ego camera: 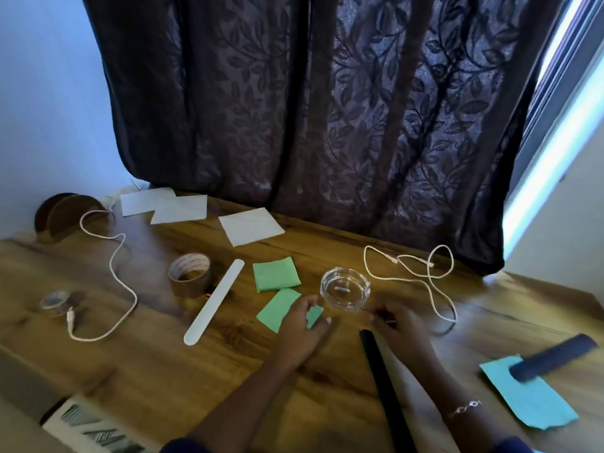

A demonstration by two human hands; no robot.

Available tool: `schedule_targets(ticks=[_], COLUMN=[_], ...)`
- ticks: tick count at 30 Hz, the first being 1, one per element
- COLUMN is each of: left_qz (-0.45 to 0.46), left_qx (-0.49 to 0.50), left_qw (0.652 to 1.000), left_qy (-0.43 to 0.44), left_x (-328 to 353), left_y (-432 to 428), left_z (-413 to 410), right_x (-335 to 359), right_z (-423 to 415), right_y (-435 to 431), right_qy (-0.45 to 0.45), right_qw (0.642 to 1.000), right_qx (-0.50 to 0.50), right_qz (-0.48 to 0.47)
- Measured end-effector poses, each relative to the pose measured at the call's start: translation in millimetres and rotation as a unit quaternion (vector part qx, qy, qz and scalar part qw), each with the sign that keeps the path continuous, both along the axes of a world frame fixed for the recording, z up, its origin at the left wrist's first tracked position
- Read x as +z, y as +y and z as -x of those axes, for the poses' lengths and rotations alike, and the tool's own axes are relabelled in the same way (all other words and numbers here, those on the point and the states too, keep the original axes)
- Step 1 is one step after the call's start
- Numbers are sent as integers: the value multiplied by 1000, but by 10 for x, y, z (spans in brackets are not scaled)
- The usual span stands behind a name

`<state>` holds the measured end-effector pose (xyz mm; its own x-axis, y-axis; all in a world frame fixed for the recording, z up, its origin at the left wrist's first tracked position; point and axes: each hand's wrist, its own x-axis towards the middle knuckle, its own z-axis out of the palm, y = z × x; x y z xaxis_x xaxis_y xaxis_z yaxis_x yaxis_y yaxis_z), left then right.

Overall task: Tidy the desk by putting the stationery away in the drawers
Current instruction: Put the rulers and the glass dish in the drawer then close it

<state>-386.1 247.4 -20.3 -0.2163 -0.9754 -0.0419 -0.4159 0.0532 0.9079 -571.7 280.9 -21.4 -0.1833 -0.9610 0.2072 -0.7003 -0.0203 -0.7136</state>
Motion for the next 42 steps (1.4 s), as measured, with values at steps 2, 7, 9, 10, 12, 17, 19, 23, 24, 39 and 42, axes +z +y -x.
schedule_targets(ticks=[2,7,9,10,12,17,19,23,24,39,42], left_qz=[-32,-137,-163,-175,-199,-224,-226,-223,-229,-280,-284], left_qx=[2,-10,-9,-4,-11,-70,-96,-140,-146,-173,-181], left_qw=[999,988,982,979,973,959,954,945,940,915,914], left_qy=[10,72,92,104,121,157,173,196,206,235,226], left_x=[43,153,178,184,174,60,33,100,116,207,169], left_y=[-137,-416,-496,-527,-574,-636,-637,-488,-431,955,1136], left_z=[-2,100,143,163,182,166,138,-6,-53,-683,-777], right_x=[21,13,-20,-26,-17,-1,36,65,72,-87,-73], right_z=[-14,-91,-145,-167,-226,-335,-380,-502,-544,-1186,-1326], right_y=[-195,-546,-626,-653,-696,-692,-631,-420,-337,1246,1466], right_qy=[-67,-292,-367,-384,-409,-439,-431,-429,-441,-451,-457], right_qw=[997,952,923,915,902,883,888,893,888,875,868], right_qx=[-19,-75,-94,-97,-115,-149,-147,-138,-128,-175,-191], right_qz=[-15,-52,-68,-72,-74,-77,-67,-16,-2,-27,-22])
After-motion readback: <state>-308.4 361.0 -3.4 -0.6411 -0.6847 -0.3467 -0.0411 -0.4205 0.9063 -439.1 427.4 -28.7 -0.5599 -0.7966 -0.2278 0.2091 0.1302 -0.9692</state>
